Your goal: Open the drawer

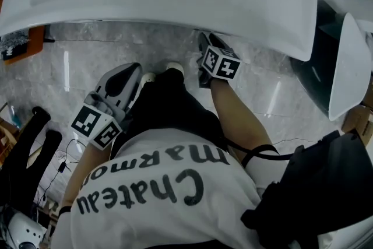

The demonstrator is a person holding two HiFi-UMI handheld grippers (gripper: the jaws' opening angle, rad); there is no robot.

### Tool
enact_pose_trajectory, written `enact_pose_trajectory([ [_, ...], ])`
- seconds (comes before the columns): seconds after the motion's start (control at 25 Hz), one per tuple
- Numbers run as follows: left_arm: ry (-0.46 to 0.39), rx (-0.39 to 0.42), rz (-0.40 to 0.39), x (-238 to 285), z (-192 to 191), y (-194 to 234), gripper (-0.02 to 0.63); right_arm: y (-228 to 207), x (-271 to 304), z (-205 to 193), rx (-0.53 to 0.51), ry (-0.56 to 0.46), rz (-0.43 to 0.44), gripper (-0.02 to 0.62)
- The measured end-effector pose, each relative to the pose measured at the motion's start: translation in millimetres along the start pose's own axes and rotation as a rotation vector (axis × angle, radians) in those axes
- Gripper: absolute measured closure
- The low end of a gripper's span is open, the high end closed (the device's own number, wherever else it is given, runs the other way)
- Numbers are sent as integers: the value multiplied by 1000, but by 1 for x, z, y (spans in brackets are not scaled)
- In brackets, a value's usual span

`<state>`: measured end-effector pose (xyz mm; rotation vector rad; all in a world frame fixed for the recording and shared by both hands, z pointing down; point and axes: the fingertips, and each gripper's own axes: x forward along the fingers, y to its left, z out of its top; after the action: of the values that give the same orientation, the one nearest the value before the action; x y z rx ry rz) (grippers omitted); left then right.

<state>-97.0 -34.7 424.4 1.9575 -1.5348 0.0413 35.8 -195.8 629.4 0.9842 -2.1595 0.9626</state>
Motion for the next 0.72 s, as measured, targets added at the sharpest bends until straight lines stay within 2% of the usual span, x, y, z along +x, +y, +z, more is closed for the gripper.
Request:
enact_pose_trajectory([
  [0.16, -13, 1, 17, -3, 1, 8, 605, -3, 6, 3, 16, -3, -21, 423],
  [0.36, -17, 2, 34, -13, -2, 19, 605, 1, 17, 11, -8, -12, -38, 423],
  [0.48, -19, -4, 40, -15, -4, 22, 606, -3, 21, 14, -1, 10, -79, 423],
  [0.56, -19, -9, 44, -17, -4, 25, 606, -6, 21, 13, 3, 27, -110, 446],
  [0.72, -9, -26, 41, -20, 0, 27, 606, -7, 22, 12, -11, 44, -116, 448],
])
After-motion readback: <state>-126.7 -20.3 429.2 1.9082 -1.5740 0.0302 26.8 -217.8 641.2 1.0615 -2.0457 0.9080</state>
